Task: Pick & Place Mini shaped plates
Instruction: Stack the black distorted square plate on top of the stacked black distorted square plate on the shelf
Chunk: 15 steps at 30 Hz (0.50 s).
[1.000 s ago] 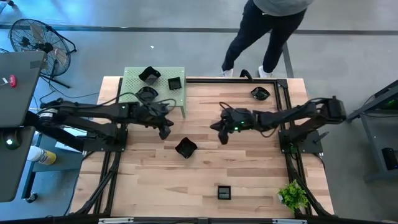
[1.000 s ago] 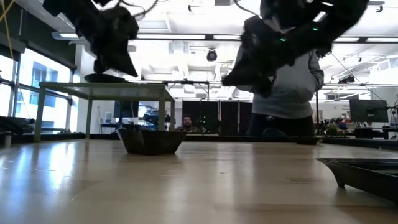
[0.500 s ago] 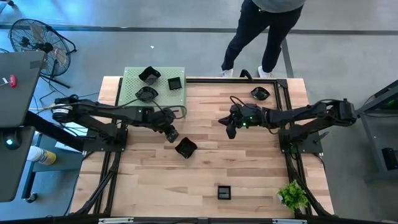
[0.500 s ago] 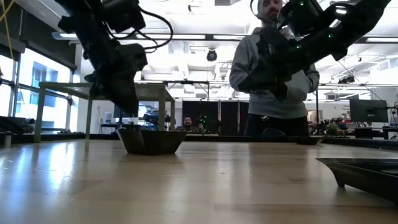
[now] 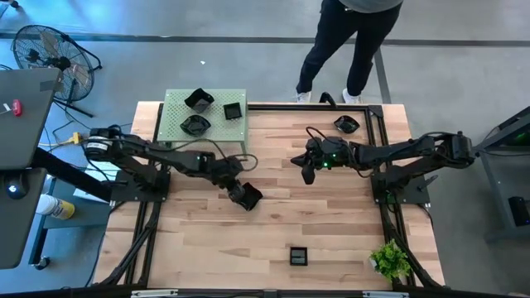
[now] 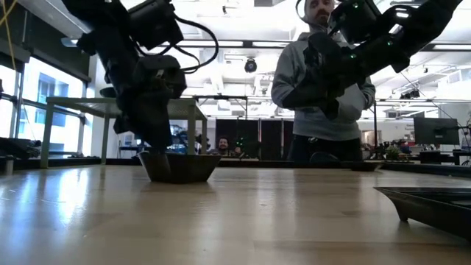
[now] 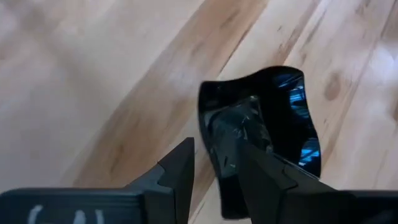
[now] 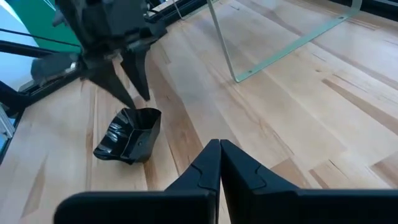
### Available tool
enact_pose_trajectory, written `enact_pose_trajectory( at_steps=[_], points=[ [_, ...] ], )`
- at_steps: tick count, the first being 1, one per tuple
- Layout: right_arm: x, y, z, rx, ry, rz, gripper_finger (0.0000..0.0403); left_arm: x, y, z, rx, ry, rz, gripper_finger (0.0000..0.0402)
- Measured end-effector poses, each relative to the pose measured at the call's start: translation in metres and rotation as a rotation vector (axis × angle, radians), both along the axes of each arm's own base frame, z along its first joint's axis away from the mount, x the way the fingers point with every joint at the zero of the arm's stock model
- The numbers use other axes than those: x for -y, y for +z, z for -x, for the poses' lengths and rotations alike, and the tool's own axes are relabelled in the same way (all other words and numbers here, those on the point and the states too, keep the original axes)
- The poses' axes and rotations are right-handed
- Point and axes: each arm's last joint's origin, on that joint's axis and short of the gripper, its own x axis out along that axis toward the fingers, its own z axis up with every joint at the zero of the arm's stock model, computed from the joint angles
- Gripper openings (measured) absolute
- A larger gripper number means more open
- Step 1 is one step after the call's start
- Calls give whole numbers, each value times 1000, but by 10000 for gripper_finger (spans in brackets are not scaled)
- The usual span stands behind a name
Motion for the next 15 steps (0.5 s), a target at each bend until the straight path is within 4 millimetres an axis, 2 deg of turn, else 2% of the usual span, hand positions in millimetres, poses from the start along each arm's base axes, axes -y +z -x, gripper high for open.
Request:
enact_pose_trajectory(
  at_steps=[5,9,12,15],
  points=[
    [0,0,0,-1,0,0,6,12,-9,-2,-39,47,-3,115],
    [0,0,0,-3,-6,2,2,14,-15,-3,-63,92,26,112],
    [0,0,0,-4,-3,10,2,13,-15,-4,-58,120,24,89],
    [0,0,0,-5,0,15,5,13,-14,-4,-62,120,23,46]
  ],
)
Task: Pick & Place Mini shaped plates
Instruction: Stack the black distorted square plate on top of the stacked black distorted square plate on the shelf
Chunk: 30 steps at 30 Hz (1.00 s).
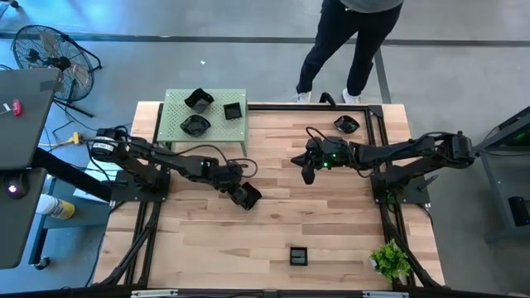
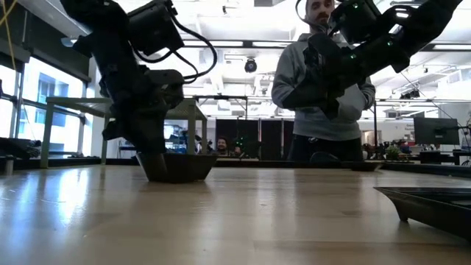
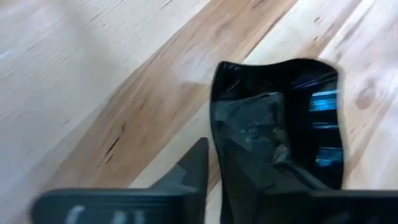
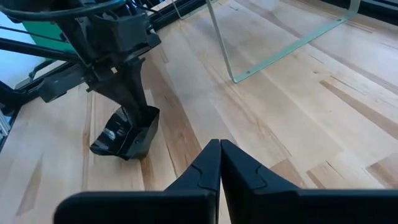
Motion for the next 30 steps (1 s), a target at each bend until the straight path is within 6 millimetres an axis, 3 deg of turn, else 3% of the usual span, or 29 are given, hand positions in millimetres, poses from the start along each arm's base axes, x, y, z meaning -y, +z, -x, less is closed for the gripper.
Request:
enact_pose_trajectory(
  at_steps=[3,7,15,19,23,30],
  points=[
    [0,0,0,0,0,0,9,0,6,-5,21,-23,-12,8],
    [0,0,0,-1,0,0,11,0,22,-10,13,-37,-22,11],
    [0,0,0,-1,0,0,12,-8,88,-8,50,-46,-38,3],
    [0,0,0,0,1,0,12,-30,133,8,121,26,-61,2],
    [0,0,0,-1,1,0,12,-60,174,39,153,154,-122,1],
    [0,0,0,0,1,0,12,-108,217,94,66,328,-228,1]
  ],
)
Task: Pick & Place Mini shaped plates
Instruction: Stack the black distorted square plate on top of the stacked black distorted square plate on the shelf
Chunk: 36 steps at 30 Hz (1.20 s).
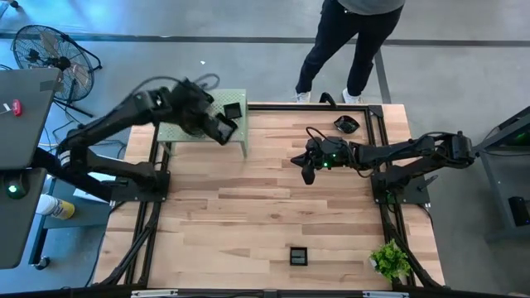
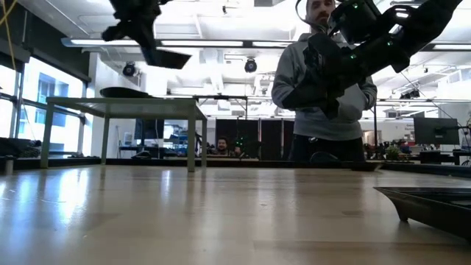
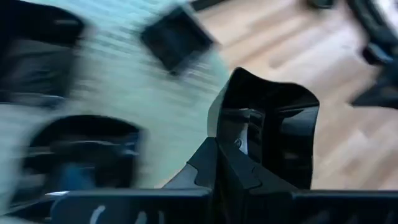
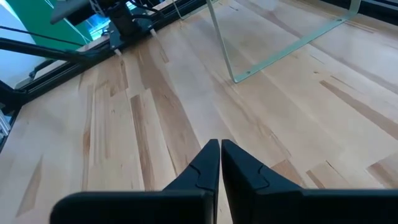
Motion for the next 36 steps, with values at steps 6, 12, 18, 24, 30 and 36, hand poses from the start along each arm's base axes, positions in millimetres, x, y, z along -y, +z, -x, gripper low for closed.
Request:
enact_pose_trajectory(
  at_steps=[6,12,18,24,30,36],
  points=[
    [0,0,0,0,4,-2,12,-28,8,26,-39,74,9,0],
    [0,0,0,-1,4,-2,12,-46,7,41,-33,98,28,0],
    [0,0,0,-1,4,-2,12,-54,6,51,-34,130,44,0],
    [0,0,0,-1,4,-2,12,-58,6,57,-29,126,61,0],
    [0,0,0,-1,3,-2,12,-61,5,59,-34,132,58,0],
    [0,0,0,-1,3,-2,12,-76,0,60,-39,170,69,0]
  ],
)
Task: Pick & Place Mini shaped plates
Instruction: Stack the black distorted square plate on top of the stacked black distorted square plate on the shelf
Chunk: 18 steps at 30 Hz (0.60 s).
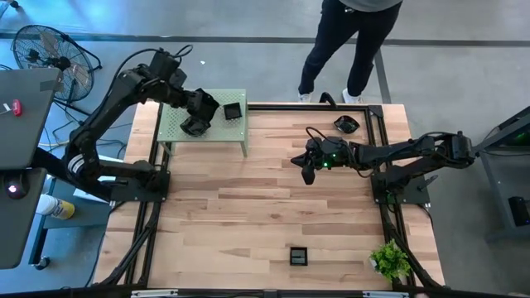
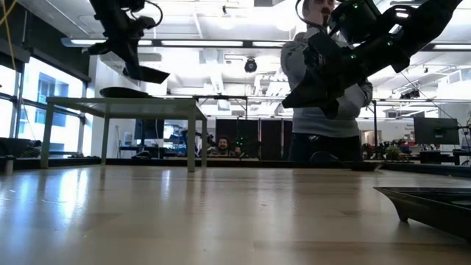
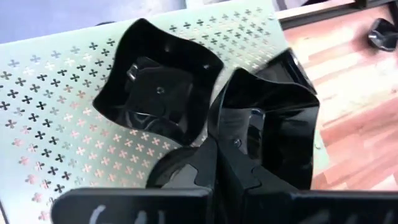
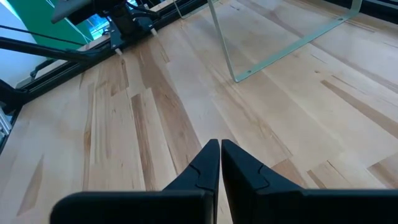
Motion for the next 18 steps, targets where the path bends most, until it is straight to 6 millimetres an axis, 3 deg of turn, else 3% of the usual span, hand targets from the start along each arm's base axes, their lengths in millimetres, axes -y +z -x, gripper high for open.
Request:
enact_pose_trajectory(
  at_steps=[18],
  points=[
    [0,0,0,0,0,0,12,-37,-11,23,-39,48,-8,0]
  ],
)
